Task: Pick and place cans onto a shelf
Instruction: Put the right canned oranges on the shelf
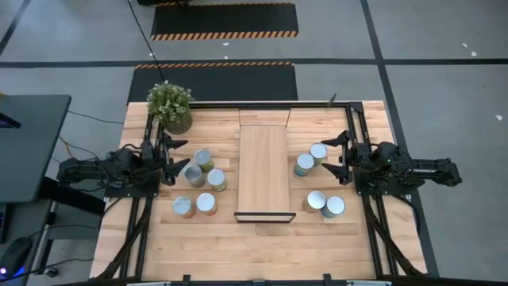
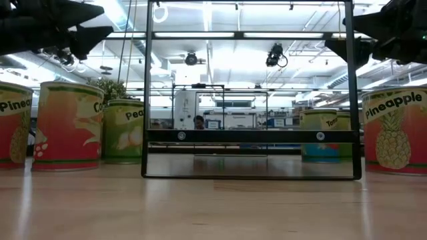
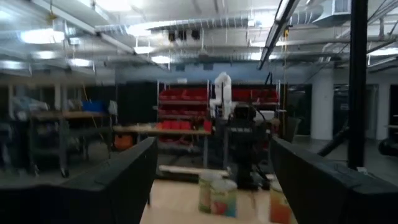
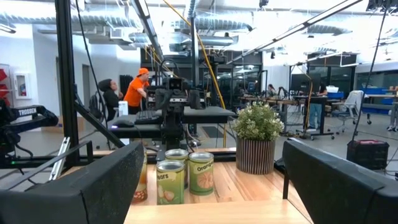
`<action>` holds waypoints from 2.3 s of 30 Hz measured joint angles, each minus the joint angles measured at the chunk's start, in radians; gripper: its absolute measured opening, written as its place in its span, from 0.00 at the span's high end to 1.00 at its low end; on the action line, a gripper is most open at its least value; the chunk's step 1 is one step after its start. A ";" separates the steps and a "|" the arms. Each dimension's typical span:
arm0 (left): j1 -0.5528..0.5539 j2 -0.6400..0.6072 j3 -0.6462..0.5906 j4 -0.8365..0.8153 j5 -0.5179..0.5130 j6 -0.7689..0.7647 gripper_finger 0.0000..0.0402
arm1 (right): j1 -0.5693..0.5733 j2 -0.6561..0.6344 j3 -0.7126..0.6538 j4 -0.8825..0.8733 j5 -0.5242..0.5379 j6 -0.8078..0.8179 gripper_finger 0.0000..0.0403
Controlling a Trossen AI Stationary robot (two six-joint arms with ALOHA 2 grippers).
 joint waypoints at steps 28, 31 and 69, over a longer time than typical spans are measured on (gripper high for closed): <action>0.000 0.000 0.000 0.101 0.004 0.204 0.21 | -0.044 0.000 0.000 0.167 0.599 -0.054 0.03; 0.000 0.000 0.000 0.099 0.004 0.180 0.21 | -0.044 0.000 0.000 0.164 0.594 -0.043 0.03; 0.000 0.000 0.000 0.111 0.000 0.213 0.21 | -0.176 0.931 0.838 -1.258 0.192 0.215 0.03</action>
